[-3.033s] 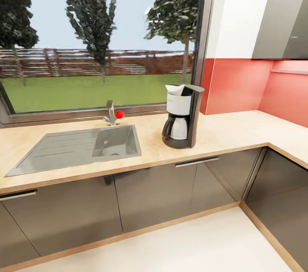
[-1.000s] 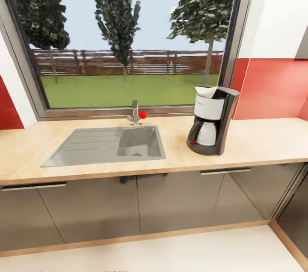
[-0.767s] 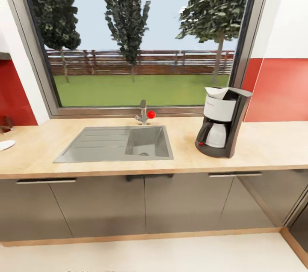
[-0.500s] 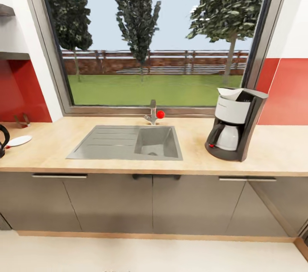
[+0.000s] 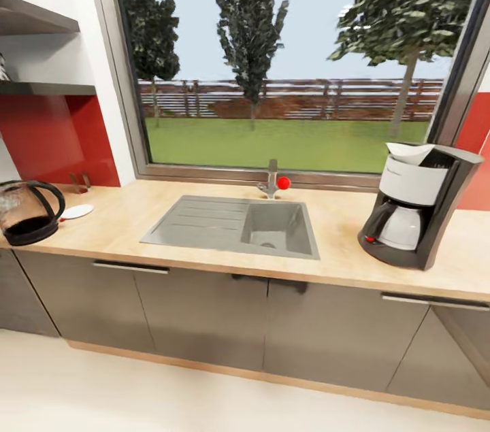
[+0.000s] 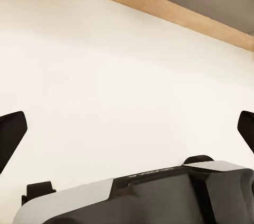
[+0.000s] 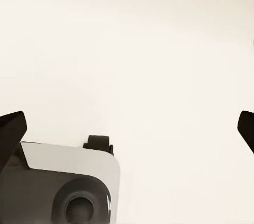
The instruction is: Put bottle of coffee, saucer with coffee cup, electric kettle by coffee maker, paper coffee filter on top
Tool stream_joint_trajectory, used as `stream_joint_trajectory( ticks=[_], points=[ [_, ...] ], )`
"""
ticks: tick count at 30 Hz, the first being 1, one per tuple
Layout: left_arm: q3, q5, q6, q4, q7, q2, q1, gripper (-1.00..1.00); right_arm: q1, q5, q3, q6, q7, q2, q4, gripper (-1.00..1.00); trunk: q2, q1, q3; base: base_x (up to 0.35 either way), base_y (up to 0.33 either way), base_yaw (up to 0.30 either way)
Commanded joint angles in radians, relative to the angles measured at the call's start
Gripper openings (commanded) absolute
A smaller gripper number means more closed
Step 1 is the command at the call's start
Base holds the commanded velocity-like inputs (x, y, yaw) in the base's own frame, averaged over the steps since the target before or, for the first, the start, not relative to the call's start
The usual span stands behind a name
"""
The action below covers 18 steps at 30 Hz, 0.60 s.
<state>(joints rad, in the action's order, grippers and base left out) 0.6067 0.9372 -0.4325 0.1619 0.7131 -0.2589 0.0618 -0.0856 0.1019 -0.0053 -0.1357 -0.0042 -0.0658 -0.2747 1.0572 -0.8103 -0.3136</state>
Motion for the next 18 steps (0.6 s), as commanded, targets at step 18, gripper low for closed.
stream_joint_trajectory(
  ticks=[18],
  points=[
    [0.004,0.008,-0.005,-0.001,0.002,0.000,0.001,1.00,0.000,0.012,0.001,-0.002,-0.003,0.000,0.002,1.00,0.001,0.000,-0.001,0.002,0.001,0.263]
  ],
)
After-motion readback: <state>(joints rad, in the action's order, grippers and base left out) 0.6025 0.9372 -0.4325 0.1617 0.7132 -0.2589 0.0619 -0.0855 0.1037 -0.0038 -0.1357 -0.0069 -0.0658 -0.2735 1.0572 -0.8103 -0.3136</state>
